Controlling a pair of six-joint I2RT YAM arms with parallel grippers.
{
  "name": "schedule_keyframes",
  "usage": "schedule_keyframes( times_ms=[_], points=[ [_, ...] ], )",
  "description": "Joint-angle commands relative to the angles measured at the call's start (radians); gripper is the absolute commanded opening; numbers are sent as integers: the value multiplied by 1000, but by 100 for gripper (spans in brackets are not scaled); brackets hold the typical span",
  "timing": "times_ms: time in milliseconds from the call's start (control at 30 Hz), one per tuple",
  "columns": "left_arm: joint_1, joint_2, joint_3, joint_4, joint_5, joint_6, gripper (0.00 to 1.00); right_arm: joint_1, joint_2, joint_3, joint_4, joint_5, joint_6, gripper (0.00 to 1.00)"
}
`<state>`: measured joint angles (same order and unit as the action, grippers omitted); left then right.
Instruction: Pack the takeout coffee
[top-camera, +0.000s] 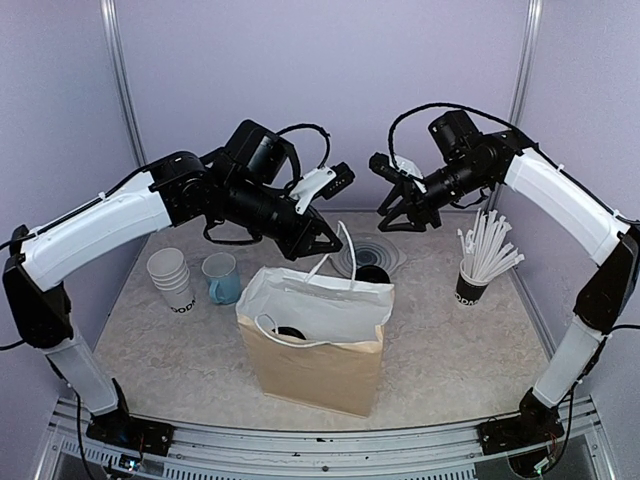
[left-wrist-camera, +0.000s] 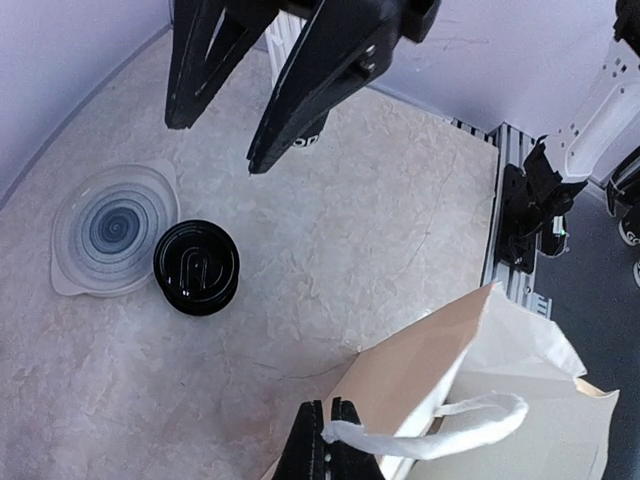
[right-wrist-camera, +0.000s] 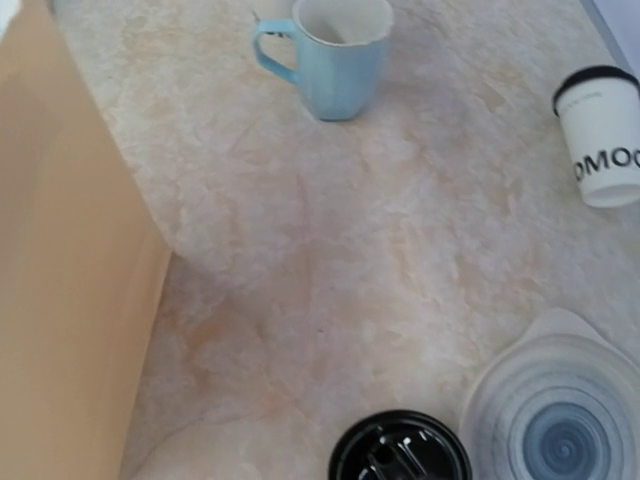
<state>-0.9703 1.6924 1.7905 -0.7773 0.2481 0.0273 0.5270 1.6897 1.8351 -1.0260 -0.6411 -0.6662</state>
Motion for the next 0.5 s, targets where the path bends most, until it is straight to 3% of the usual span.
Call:
schedule_keyframes(
  times_ms=[0, 467],
  points=[
    [-27, -133, -38, 59, -28, -22, 0, -19, -28, -13, 18, 14, 20, 42],
    [-107, -230, -141, 68, -129, -68, 0, -21, 39, 30, 3, -7, 26, 42]
  ],
)
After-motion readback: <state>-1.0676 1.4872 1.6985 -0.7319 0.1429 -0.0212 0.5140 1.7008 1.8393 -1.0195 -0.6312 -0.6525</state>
